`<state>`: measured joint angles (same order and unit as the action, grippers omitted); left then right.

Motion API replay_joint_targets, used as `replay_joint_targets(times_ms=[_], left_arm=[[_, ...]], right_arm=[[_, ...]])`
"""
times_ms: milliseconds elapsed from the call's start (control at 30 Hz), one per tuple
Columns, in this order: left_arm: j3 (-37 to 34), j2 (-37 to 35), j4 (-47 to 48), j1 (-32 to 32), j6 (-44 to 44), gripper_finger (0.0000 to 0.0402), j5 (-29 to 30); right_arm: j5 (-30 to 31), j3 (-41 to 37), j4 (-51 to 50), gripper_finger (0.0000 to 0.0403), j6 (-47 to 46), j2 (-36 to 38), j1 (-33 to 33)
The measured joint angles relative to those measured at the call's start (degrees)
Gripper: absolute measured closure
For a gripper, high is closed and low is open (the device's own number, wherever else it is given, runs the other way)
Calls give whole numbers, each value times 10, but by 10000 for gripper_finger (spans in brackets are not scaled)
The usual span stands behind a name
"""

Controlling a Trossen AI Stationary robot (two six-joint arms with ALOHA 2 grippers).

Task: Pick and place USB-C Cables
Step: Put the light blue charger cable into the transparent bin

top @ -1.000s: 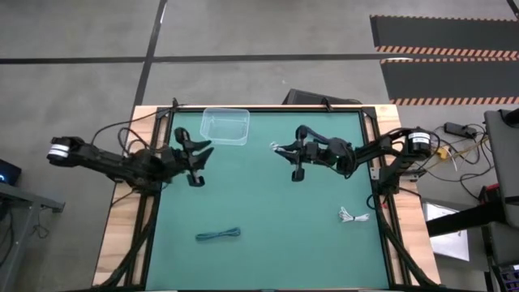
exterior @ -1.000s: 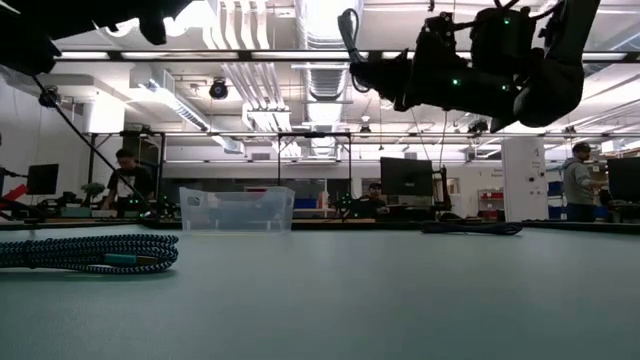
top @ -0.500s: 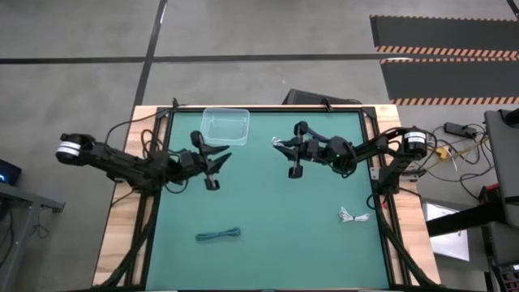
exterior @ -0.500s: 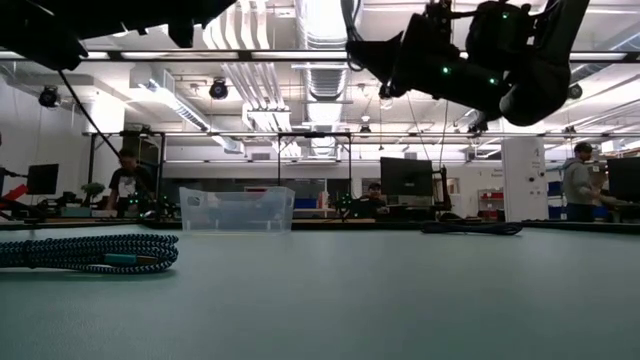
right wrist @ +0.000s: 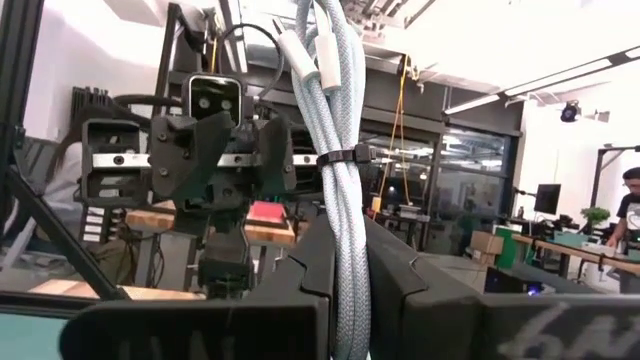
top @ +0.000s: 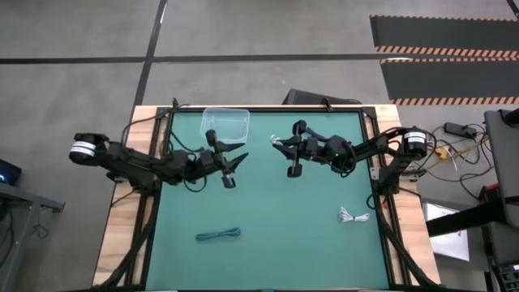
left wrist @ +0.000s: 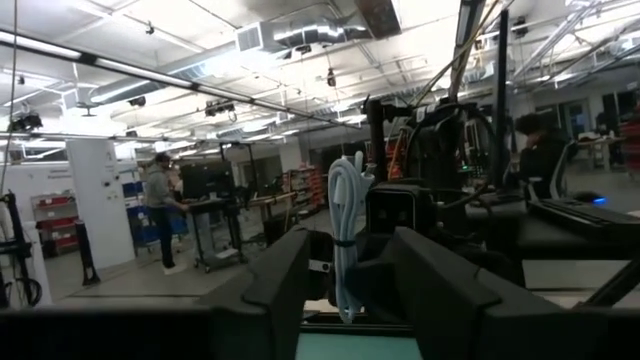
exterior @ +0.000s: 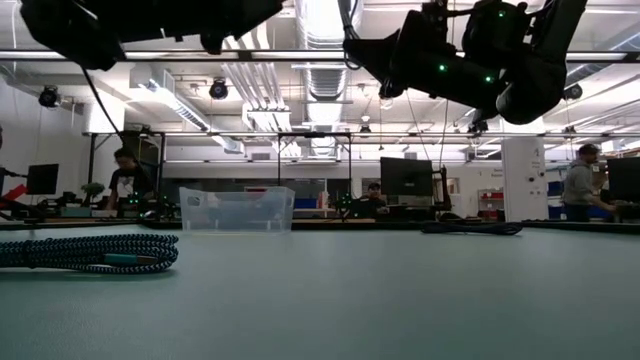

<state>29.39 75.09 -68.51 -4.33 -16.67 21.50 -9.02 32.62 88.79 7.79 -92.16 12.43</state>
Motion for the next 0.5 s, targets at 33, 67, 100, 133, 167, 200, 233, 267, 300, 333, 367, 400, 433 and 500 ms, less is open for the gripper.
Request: replay_joint_targets(times_ms=[33,67,100,133,167,200,233,267,300,333,367,400,433,500], left_arm=[[6,7,0,2,0,249,0],[10,13,0,3,0,239,0],[15,20,0,5,0,230,0],[21,27,0,7,0,222,0],[26,35,0,10,0,215,0],[32,43,0,12,0,210,0],[39,51,0,15,0,205,-2],[45,59,0,18,0,202,-2],[51,67,0,21,0,200,-2],[57,75,0,25,0,199,-2],[63,84,0,29,0,198,-2],[67,91,0,34,0,198,-2],[73,98,0,38,0,198,-2],[84,113,0,46,12,198,-3]], right_arm=[[0,0,-1,388,2,0,0],[0,0,-2,388,2,0,0],[0,0,-3,388,2,0,0],[0,0,-3,388,2,0,0],[0,0,-2,388,2,0,0],[0,0,-2,388,2,0,0],[0,0,-2,388,2,-1,0],[0,0,-3,388,2,-1,0],[0,0,-4,388,2,-1,0],[0,0,-3,388,2,-1,0],[0,0,-3,388,2,-1,0],[0,0,-3,388,2,-1,0],[0,0,-3,388,2,-1,0],[0,0,-3,388,2,-1,0]])
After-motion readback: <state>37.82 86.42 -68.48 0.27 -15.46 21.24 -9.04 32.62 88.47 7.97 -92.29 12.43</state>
